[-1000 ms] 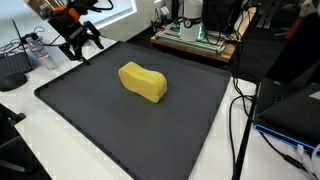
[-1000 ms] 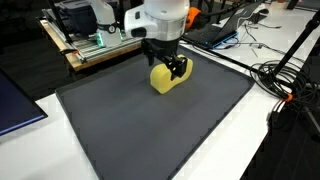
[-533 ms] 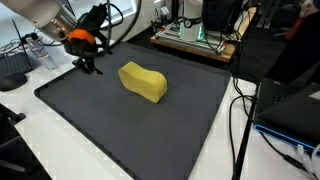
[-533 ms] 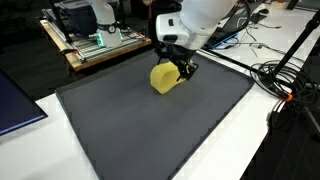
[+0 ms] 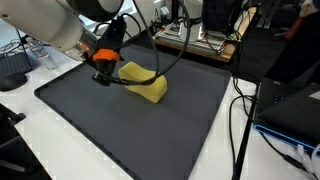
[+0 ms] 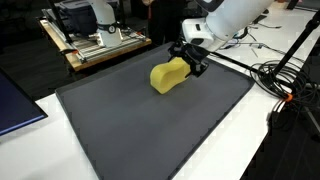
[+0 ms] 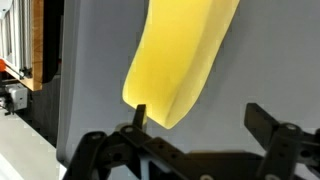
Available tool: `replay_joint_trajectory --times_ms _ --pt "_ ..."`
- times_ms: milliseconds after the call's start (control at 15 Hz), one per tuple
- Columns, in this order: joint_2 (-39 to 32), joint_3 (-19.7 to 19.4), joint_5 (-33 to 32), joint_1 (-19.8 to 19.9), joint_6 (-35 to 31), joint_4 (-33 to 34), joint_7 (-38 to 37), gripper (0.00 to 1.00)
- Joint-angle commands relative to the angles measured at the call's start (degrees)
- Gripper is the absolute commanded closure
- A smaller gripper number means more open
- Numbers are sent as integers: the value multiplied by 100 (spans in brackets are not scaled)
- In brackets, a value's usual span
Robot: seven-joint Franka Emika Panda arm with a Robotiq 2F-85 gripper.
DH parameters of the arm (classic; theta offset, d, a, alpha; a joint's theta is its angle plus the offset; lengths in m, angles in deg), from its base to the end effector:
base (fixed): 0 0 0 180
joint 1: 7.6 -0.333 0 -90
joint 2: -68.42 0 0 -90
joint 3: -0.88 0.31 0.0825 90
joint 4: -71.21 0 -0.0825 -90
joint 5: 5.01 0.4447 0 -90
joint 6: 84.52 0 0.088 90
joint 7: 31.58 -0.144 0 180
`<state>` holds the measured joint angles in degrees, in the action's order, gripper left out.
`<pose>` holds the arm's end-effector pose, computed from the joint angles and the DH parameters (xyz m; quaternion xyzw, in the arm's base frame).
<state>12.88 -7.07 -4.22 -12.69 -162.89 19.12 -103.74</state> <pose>0.7581 -0.0032 0.2196 0.7757 -0.5774 -0.1726 0.1872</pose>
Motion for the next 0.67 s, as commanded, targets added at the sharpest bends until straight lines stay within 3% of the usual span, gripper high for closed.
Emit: replay_joint_trajectory --times_ms 0,200,600 --pt "-240 22 -149 -202 252 469 41 0" --pt "-241 -15 -99 -184 199 530 76 0" --pt "-130 -128 67 306 71 482 168 0"
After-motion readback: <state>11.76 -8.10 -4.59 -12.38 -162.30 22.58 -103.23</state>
